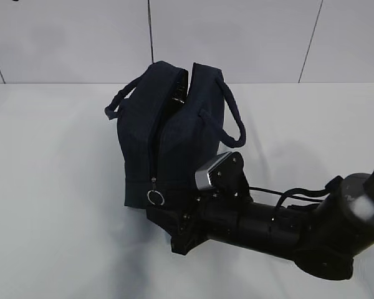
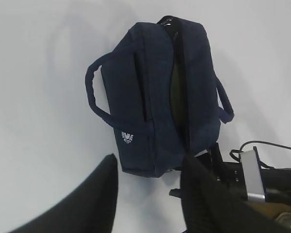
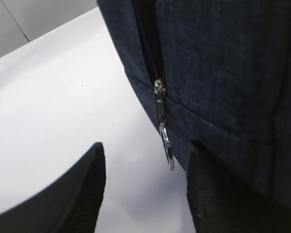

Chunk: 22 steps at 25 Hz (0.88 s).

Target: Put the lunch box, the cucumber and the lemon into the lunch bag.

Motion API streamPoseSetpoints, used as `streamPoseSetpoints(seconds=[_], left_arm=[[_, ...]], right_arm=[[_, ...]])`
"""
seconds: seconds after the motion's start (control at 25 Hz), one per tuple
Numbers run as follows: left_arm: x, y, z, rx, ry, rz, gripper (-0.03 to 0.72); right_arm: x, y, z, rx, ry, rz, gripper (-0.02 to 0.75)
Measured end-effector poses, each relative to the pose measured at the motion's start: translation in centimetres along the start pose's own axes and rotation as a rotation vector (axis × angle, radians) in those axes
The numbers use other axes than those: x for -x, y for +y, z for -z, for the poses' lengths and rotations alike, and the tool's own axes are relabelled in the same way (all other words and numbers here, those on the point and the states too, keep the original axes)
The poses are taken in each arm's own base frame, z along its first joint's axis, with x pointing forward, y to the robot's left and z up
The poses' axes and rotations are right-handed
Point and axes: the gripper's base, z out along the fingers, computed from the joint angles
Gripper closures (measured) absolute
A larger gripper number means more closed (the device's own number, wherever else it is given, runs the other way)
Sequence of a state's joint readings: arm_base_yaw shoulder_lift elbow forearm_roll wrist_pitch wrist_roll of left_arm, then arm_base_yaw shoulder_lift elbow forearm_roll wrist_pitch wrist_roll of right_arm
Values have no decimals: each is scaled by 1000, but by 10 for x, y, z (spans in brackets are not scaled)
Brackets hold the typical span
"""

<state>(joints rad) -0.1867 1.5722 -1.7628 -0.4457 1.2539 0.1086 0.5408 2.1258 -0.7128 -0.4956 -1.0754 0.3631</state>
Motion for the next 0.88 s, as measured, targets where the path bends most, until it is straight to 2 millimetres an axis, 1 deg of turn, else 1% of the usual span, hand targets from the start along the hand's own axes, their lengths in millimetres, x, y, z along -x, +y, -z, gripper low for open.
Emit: streamPoseSetpoints(seconds=[0.16, 0.28, 0.4, 0.64, 0.88], left_arm=[[0, 0, 0, 0, 0, 0, 380], [0, 0, 0, 0, 0, 0, 380], [0, 0, 0, 0, 0, 0, 380], [0, 0, 0, 5, 1, -2, 380], [0, 0, 0, 5, 1, -2, 380]], right_arm=[[-1, -3, -5, 0, -3, -6, 336], [-8, -5, -9, 0, 11, -18, 336], [-10, -6, -11, 0, 16, -23, 336], [-2, -7, -18, 19, -10, -2, 336], [0, -4, -20, 63, -20, 25, 336]])
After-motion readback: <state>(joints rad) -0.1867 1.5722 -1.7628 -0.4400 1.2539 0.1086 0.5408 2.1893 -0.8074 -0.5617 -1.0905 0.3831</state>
